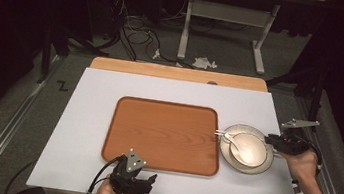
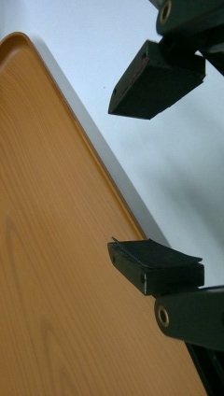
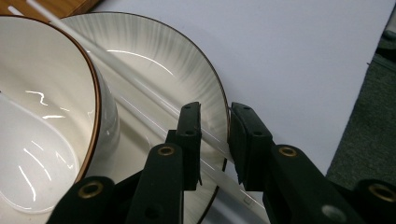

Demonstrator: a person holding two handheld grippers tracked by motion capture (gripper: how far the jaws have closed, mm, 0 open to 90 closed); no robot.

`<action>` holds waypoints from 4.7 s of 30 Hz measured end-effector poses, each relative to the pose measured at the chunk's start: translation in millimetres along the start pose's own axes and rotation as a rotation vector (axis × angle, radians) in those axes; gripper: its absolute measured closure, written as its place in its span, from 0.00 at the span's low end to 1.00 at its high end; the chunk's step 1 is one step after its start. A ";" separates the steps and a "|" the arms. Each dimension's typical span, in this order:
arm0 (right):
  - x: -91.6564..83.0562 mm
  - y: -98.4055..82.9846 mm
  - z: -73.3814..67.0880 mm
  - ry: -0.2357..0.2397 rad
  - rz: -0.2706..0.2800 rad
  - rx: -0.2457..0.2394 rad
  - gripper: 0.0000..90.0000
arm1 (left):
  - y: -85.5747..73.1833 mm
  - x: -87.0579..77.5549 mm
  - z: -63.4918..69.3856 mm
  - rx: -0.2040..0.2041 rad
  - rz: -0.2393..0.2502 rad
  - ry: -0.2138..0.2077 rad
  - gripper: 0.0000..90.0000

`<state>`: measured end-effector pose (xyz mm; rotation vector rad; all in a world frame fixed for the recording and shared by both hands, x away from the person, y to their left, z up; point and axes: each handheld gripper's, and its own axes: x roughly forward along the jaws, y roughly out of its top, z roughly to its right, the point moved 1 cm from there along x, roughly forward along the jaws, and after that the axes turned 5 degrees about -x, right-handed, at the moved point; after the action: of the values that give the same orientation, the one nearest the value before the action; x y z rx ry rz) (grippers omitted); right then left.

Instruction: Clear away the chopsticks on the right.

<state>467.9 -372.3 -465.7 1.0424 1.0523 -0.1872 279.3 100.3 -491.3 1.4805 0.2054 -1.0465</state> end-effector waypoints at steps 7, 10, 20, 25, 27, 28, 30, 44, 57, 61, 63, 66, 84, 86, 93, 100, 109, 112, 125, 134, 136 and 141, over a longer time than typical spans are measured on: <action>8.1 8.3 -3.1 0.021 -0.019 -0.033 0.84 | -2.9 -2.0 -1.4 -0.014 0.000 0.016 0.32; 11.8 13.5 -4.2 0.033 -0.031 -0.054 0.84 | -4.0 -2.9 -1.7 -0.020 0.002 0.019 0.32; 18.9 21.4 -3.1 0.037 -0.071 -0.105 0.87 | -5.0 -2.5 -1.7 -0.018 -0.003 0.024 0.32; 19.9 21.9 -3.2 0.028 -0.073 -0.115 0.91 | -4.7 -1.7 -1.6 -0.017 -0.005 0.023 0.32; 20.4 21.5 -3.4 0.020 -0.071 -0.124 0.93 | -4.7 -1.5 -1.5 -0.014 -0.005 0.021 0.32; 20.4 20.9 -4.0 0.017 -0.072 -0.122 0.94 | -4.8 -1.5 -1.2 -0.015 -0.005 0.020 0.32; 20.4 20.0 -4.2 0.009 -0.064 -0.131 0.94 | -4.8 -1.5 -1.0 -0.014 -0.006 0.018 0.32; -3.0 18.8 -8.7 -0.010 0.030 -0.098 0.95 | -0.3 3.3 2.4 0.023 -0.017 -0.007 0.32; -53.8 14.1 -41.6 -0.028 0.125 -0.099 0.95 | 11.6 12.1 7.7 0.070 -0.018 -0.072 0.32; -65.5 10.9 -55.2 -0.033 0.143 -0.112 0.95 | 18.4 12.8 6.2 0.077 -0.003 -0.092 0.32; -70.3 8.5 -61.9 -0.036 0.154 -0.110 0.95 | 19.6 12.8 6.0 0.083 -0.005 -0.097 0.32; -75.4 5.7 -67.9 -0.034 0.161 -0.104 0.95 | 23.2 14.3 7.0 0.099 -0.002 -0.111 0.32; -85.6 -7.5 -133.0 0.020 0.172 -0.127 0.95 | 35.2 27.5 13.4 0.146 -0.019 -0.175 0.32; -82.1 -6.6 -141.7 0.034 0.165 -0.125 0.95 | 36.0 28.1 13.8 0.152 -0.019 -0.178 0.32; -61.4 1.5 -166.6 0.081 0.146 -0.141 0.95 | 36.2 28.7 14.1 0.155 -0.022 -0.175 0.32; -41.5 13.5 -181.4 0.120 0.139 -0.147 0.95 | 35.0 29.1 15.1 0.160 -0.027 -0.162 0.32; -7.4 33.0 -195.6 0.144 0.113 -0.125 0.95 | 33.7 26.9 13.9 0.156 -0.024 -0.155 0.32; 2.1 37.2 -196.0 0.138 0.100 -0.116 0.95 | 32.3 25.8 13.2 0.152 -0.023 -0.148 0.32; 41.1 53.2 -196.9 0.146 0.033 -0.114 0.95 | 22.3 16.3 7.3 0.107 -0.020 -0.094 0.32; 61.3 63.0 -198.0 0.164 0.001 -0.134 0.95 | 13.7 8.7 3.3 0.066 -0.017 -0.054 0.31; 65.7 64.8 -198.3 0.161 -0.009 -0.143 0.94 | 12.2 6.8 2.0 0.060 -0.017 -0.047 0.32; 76.0 67.7 -198.3 0.158 -0.046 -0.147 0.94 | 8.7 3.2 0.1 0.038 -0.012 -0.032 0.32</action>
<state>423.8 -156.9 -501.9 0.9121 1.2152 -0.0637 287.0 96.8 -487.4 1.4974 0.1725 -1.0878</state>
